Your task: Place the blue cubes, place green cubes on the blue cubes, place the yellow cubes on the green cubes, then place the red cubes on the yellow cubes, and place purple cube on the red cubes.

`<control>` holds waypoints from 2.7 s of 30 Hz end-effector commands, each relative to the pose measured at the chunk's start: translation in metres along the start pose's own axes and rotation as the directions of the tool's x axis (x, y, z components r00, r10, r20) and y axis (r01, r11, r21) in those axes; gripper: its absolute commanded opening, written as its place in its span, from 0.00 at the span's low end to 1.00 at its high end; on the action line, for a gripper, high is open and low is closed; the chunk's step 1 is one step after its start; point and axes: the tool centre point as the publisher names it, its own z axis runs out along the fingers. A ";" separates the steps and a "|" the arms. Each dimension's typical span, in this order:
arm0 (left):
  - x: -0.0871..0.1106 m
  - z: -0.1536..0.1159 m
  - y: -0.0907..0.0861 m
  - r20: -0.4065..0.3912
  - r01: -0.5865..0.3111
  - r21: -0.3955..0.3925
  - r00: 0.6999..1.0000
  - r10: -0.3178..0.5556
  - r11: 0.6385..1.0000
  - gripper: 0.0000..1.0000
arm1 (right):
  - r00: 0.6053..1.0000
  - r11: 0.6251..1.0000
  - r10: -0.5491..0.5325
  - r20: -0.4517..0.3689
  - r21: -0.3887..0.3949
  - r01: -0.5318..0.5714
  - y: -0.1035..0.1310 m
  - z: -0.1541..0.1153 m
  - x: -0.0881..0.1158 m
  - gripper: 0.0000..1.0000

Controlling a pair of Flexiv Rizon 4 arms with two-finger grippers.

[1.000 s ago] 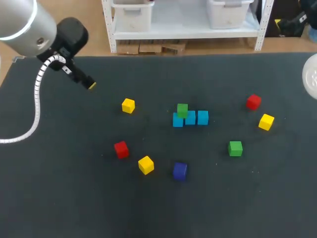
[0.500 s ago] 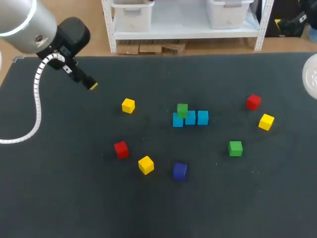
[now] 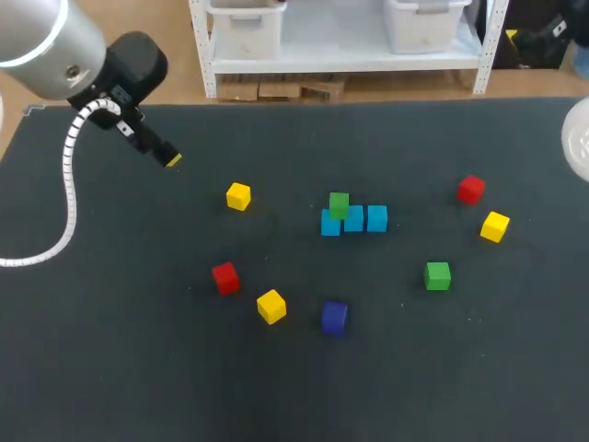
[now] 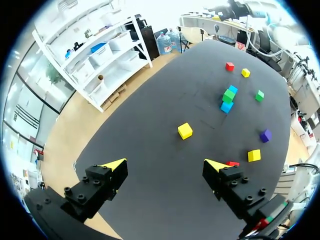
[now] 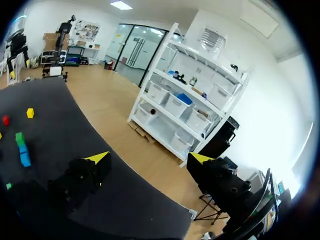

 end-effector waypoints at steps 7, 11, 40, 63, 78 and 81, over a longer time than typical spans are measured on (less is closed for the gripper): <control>-0.001 0.001 0.001 0.000 -0.002 0.004 1.000 0.002 1.000 1.00 | 0.989 0.982 -0.146 -0.023 -0.127 0.142 0.011 -0.039 -0.016 1.00; -0.001 0.001 0.001 0.000 -0.002 0.004 1.000 0.002 1.000 1.00 | 0.973 0.959 -0.229 -0.013 -0.172 0.224 0.035 -0.046 -0.019 1.00; -0.001 0.001 0.001 0.000 -0.002 0.004 1.000 0.002 1.000 1.00 | 0.643 0.506 -0.766 0.012 -0.606 0.614 0.151 -0.091 0.004 1.00; -0.001 0.001 0.001 0.000 -0.002 0.004 1.000 0.002 1.000 1.00 | 0.541 0.251 -0.823 0.170 -0.746 0.617 0.174 -0.110 0.026 1.00; -0.001 0.001 0.001 0.000 -0.002 0.004 1.000 0.002 1.000 1.00 | 0.589 0.246 -0.789 0.173 -0.790 0.562 0.186 -0.098 0.038 1.00; -0.001 0.001 0.001 0.000 -0.002 0.004 1.000 0.002 1.000 1.00 | 0.613 0.237 -0.767 0.190 -0.804 0.545 0.201 -0.099 0.041 1.00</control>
